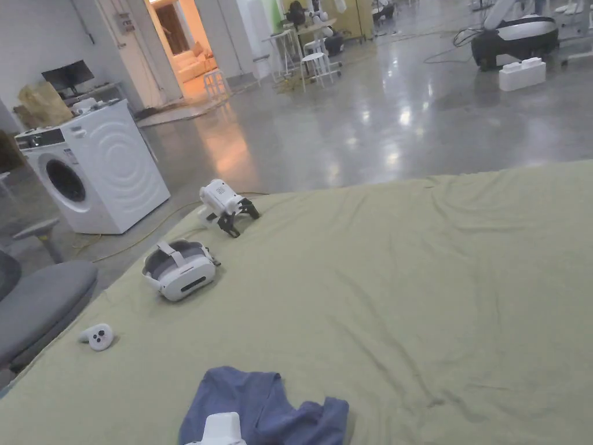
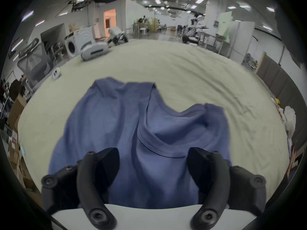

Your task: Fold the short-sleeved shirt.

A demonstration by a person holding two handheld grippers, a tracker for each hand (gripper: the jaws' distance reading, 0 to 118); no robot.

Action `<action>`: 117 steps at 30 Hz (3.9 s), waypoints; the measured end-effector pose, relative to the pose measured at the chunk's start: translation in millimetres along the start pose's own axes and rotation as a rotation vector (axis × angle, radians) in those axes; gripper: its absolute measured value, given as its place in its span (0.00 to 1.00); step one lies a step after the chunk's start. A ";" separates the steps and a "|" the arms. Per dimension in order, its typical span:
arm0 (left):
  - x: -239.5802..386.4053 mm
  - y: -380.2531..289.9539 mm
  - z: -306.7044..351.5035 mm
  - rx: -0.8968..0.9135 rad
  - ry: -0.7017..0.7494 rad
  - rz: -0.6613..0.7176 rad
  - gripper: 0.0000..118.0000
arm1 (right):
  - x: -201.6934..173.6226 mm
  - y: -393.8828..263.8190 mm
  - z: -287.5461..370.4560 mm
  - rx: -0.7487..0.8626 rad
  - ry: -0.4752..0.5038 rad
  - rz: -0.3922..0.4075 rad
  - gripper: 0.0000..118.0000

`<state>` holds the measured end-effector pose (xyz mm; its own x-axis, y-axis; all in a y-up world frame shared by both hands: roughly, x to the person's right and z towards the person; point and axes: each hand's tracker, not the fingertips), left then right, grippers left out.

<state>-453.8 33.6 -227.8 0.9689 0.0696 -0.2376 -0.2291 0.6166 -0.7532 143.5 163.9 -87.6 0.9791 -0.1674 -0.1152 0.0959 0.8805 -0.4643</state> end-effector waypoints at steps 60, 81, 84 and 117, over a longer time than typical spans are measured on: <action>203.3 -94.8 371.2 0.887 -0.137 -0.277 0.57 | 11.3 30.8 110.9 0.267 -0.084 0.182 0.00; 191.3 -0.1 170.2 0.198 -0.455 -0.071 0.65 | 28.6 2.4 86.1 0.128 -0.040 0.078 0.00; 203.8 28.2 86.9 0.096 -0.420 -0.073 0.65 | 45.0 -9.9 75.8 0.064 -0.057 0.042 0.00; 262.8 33.9 -52.2 -0.136 -0.124 -0.373 0.01 | 237.1 20.6 -233.8 -0.578 -0.241 0.071 0.61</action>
<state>-211.9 31.8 -347.8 0.9899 -0.0398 0.1359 0.1371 0.5089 -0.8499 335.7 38.6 -329.8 0.9989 0.0463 0.0064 -0.0173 0.4926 -0.8701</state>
